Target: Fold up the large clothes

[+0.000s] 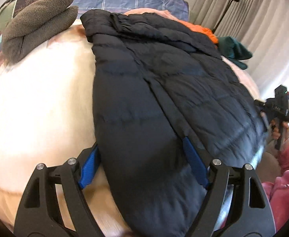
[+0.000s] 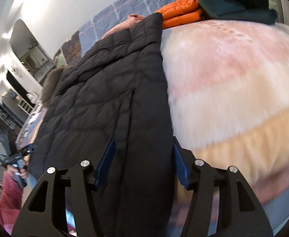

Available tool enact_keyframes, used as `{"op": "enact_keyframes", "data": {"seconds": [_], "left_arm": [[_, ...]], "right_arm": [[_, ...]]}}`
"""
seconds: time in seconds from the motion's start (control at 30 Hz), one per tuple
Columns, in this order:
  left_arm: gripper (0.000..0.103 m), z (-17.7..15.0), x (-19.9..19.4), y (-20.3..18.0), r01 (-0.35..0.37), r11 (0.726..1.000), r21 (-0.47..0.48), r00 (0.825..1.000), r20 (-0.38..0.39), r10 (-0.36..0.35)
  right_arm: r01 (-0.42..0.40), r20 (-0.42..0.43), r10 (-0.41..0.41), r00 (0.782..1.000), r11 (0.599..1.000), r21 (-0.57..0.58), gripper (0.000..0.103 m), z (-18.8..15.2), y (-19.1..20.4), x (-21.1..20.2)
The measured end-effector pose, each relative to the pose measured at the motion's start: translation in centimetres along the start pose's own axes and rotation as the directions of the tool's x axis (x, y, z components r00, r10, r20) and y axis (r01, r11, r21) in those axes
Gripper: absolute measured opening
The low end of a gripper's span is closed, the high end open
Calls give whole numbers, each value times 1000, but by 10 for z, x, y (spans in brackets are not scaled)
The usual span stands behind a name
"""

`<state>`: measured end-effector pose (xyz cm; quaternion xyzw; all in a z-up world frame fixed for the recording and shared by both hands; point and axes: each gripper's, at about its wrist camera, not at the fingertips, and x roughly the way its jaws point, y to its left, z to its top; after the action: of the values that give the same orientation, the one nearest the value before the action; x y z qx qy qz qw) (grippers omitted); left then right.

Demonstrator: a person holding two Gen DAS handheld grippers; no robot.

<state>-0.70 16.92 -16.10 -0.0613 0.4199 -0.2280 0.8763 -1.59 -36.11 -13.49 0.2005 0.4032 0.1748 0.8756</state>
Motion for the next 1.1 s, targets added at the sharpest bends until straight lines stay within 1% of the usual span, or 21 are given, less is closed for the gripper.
{"op": "enact_keyframes", "data": {"seconds": [0.03, 0.07, 0.1, 0.13, 0.17, 0.2, 0.27, 0.33, 0.37, 0.4, 0.43, 0.47, 0.53, 0.6, 0.67, 0.77, 0.87, 0.93, 1.0, 1.03, 1.1], "left_arm": [[75, -2, -3, 0, 16, 1000, -7, 1000, 4, -16], [67, -7, -9, -1, 37, 999, -19, 999, 10, -37], [56, -10, -12, -2, 49, 998, -25, 999, 13, -48], [50, -14, -16, -3, 59, 998, -30, 998, 18, -59], [37, -19, -20, -6, 70, 997, -41, 997, 18, -69], [34, -23, -22, -9, 63, 997, -48, 998, 17, -62], [33, -31, -26, -19, 34, 999, -28, 999, 26, -33], [33, -34, -30, -27, 28, 1000, -14, 999, 31, -27], [27, -34, -32, -30, 23, 1000, -8, 999, 39, -22], [13, -32, -32, -31, 19, 1000, -4, 999, 45, -18], [11, -29, -34, -33, 15, 1000, -3, 998, 54, -15], [8, -25, -37, -35, 11, 1000, -1, 997, 70, -11], [6, -14, -53, -47, -2, 1000, 27, 990, 139, -2], [6, 0, -78, -60, 5, 999, 54, 972, 233, -17], [6, 15, -106, -73, 19, 997, 78, 946, 321, -43], [6, 23, -142, -93, 3, 992, 126, 912, 407, -54], [6, 17, -180, -107, -20, 990, 140, 875, 481, -50], [6, 11, -198, -113, -41, 989, 140, 855, 518, -37], [8, 5, -211, -117, -56, 989, 137, 834, 551, -29], [8, 6, -214, -117, -52, 990, 134, 827, 561, -32], [9, 13, -211, -116, -47, 990, 129, 825, 565, -35]], "right_arm": [[-17, 7, 17, 1000, 1000, 6, 56, -4, -1, -5], [-43, 14, 43, 999, 999, 17, 54, -8, -1, -9], [-89, 20, 88, 996, 995, 37, 53, -14, -2, -14], [-116, 23, 115, 993, 992, 50, 52, -18, -2, -18], [-147, 23, 146, 989, 987, 61, 52, -24, -1, -22], [-152, 22, 151, 988, 986, 62, 51, -28, 0, -24], [-124, 16, 123, 992, 991, 43, 51, -37, 6, -27], [-114, 16, 113, 993, 993, 31, 50, -42, 12, -29], [-102, 18, 101, 995, 994, 27, 37, -42, 14, -30], [-65, 19, 64, 998, 997, 30, 13, -40, 17, -30], [-44, 25, 43, 999, 998, 40, 8, -36, 18, -31], [-49, 47, 47, 998, 998, 48, 5, -32, 20, -36], [-77, 109, 72, 991, 996, 36, 3, -21, 29, -52], [-125, 185, 120, 975, 992, 15, 3, -7, 43, -73], [-172, 244, 170, 955, 985, -11, 3, 5, 56, -91], [-219, 328, 226, 917, 974, -58, 3, 14, 72, -126], [-218, 406, 245, 880, 970, -110, 3, 10, 85, -162], [-204, 460, 245, 854, 969, -137, 3, 3, 91, -187], [-169, 496, 223, 839, 974, -152, 3, 2, 95, -200], [-156, 505, 214, 836, 975, -155, 3, 5, 96, -201], [-132, 515, 189, 836, 980, -146, 3, 14, 96, -196]]}}
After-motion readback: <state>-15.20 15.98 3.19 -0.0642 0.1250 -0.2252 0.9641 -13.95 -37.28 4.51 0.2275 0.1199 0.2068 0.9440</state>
